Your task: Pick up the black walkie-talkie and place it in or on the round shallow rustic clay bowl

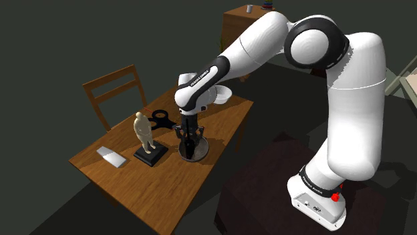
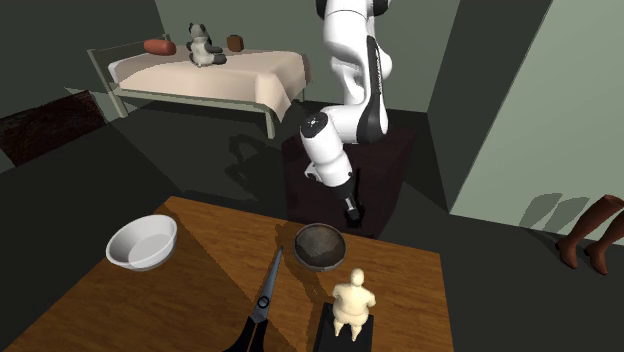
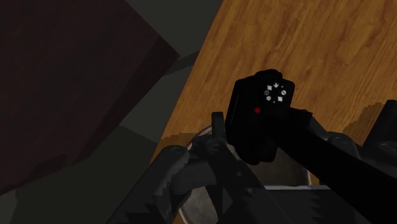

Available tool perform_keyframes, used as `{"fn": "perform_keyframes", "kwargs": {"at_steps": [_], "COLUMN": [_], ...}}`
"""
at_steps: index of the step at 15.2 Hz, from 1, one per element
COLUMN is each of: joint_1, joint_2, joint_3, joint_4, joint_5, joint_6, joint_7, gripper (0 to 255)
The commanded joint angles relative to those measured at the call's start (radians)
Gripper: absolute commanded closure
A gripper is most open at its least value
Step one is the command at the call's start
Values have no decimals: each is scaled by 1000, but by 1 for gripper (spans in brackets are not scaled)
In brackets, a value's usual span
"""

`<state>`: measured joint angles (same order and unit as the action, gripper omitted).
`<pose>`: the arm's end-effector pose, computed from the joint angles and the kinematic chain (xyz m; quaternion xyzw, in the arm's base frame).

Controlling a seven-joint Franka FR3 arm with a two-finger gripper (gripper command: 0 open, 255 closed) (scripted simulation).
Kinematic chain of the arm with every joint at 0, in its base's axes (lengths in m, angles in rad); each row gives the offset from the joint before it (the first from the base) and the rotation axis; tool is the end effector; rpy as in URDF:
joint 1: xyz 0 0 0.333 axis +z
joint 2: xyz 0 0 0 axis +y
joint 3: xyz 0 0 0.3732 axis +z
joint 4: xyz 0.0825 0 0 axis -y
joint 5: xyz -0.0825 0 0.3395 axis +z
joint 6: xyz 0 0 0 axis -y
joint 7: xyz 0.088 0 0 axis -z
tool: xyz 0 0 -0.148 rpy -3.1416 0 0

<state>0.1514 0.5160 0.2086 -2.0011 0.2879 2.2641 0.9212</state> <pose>0.5321 0.2126 0.2333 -0.9057 0.3766 0.1887 0.0466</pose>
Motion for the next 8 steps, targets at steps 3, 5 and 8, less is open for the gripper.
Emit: {"fn": "perform_keyframes", "kwargs": {"at_steps": [3,5,8], "joint_1": [-48,-72,-103], "joint_2": [58,93,146], "joint_3": [-34,-50,-70], "joint_4": [79,124,195], "joint_5": [-25,-36,-52], "joint_6": [-41,-60,-90], "joint_7": [-60,-89,-127], "gripper": [255,255,255]}}
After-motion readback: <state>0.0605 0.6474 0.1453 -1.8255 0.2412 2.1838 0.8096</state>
